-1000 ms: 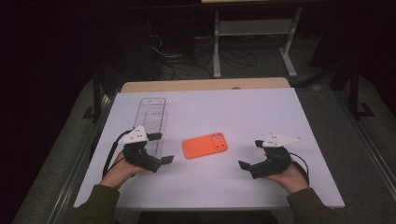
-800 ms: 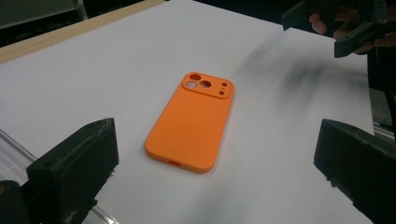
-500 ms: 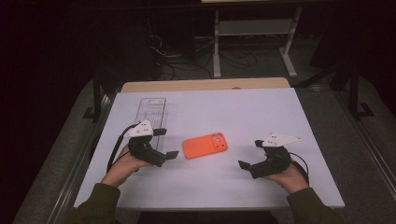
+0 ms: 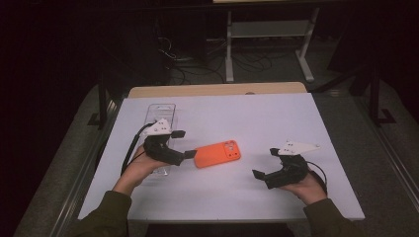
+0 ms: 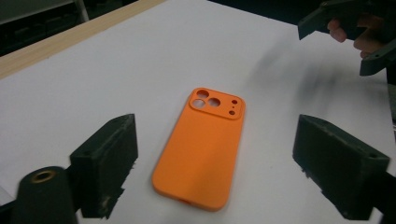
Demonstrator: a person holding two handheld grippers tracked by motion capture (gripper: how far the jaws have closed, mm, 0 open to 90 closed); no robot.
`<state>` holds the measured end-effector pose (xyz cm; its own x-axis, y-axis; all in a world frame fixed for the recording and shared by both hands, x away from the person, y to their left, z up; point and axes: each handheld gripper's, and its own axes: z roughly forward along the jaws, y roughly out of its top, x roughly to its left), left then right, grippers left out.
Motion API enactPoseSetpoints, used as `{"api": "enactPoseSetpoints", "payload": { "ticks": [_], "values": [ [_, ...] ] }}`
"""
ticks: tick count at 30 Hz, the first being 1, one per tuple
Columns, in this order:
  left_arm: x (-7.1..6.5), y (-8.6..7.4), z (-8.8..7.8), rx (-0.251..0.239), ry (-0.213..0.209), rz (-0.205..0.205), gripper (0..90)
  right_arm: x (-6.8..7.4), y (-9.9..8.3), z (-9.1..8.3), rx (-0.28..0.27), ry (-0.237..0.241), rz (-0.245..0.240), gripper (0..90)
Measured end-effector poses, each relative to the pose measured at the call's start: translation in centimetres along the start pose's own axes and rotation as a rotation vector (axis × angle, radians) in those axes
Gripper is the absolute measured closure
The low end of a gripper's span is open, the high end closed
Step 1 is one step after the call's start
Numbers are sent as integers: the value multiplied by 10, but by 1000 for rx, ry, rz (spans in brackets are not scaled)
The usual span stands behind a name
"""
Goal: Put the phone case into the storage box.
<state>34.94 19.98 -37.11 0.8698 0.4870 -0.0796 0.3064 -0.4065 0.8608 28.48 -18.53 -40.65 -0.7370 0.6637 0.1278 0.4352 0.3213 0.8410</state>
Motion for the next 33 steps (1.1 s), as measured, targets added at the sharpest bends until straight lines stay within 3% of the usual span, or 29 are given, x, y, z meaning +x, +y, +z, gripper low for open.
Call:
{"api": "enactPoseSetpoints", "payload": {
  "ticks": [9,33],
  "values": [
    [6,10,14,25,-11,0,264,-1,0,-1,-4,0,-1,0],
    [15,33,34,90,-56,45,201,-1,0,-1,-5,2,5,0]
  ]
}}
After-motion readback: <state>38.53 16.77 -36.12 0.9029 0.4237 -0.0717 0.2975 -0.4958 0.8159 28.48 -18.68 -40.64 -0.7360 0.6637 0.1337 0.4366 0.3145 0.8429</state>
